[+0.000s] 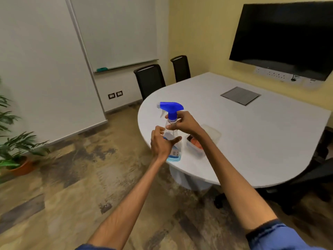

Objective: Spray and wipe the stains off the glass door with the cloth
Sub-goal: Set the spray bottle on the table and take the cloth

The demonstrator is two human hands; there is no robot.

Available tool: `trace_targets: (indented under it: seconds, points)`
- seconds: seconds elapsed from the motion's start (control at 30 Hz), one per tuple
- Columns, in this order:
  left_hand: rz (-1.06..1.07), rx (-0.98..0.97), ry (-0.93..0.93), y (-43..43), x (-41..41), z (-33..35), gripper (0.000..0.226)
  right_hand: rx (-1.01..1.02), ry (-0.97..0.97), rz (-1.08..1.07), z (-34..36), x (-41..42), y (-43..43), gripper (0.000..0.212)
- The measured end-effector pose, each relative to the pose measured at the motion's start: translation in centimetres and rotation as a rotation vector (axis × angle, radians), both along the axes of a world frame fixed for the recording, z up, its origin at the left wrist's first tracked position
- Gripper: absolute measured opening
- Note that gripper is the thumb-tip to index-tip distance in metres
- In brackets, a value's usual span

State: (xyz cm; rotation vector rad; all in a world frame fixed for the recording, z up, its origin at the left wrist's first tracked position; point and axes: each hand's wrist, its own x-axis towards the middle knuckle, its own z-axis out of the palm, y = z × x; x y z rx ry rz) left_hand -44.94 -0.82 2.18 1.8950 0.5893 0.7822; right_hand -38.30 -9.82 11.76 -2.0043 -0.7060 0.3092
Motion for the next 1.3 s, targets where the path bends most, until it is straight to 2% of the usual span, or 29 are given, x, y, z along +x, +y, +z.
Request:
trace_targets:
  seconds: [0.43,0.53,0.7,0.83,1.07,1.3]
  points:
    - [-0.295,-0.086,0.075,-3.0,20.8,-1.0,0.071,0.03,0.028,-0.173,-1.2,19.9,-4.6,0.043]
    - [-0.414,-0.083,0.129,-3.4,25.2,-1.6,0.075,0.025,0.043,-0.237,-2.3,23.5,-5.8,0.043]
    - [-0.675,-0.087,0.245,-3.0,32.6,-3.3,0.066,-0.001,0.066,-0.349,-5.2,29.3,-7.5,0.036]
    - [-0.873,0.017,0.365,-1.9,37.3,-4.7,0.058,-0.019,0.111,-0.425,-8.4,33.0,-8.6,0.052]
    - [-0.954,0.114,0.476,-2.2,42.6,-8.2,0.049,-0.018,0.214,-0.574,-14.1,36.1,-9.2,0.061]
    - [-0.908,0.059,0.532,-3.1,44.0,-11.8,0.052,-0.061,0.297,-0.668,-18.5,37.2,-8.7,0.064]
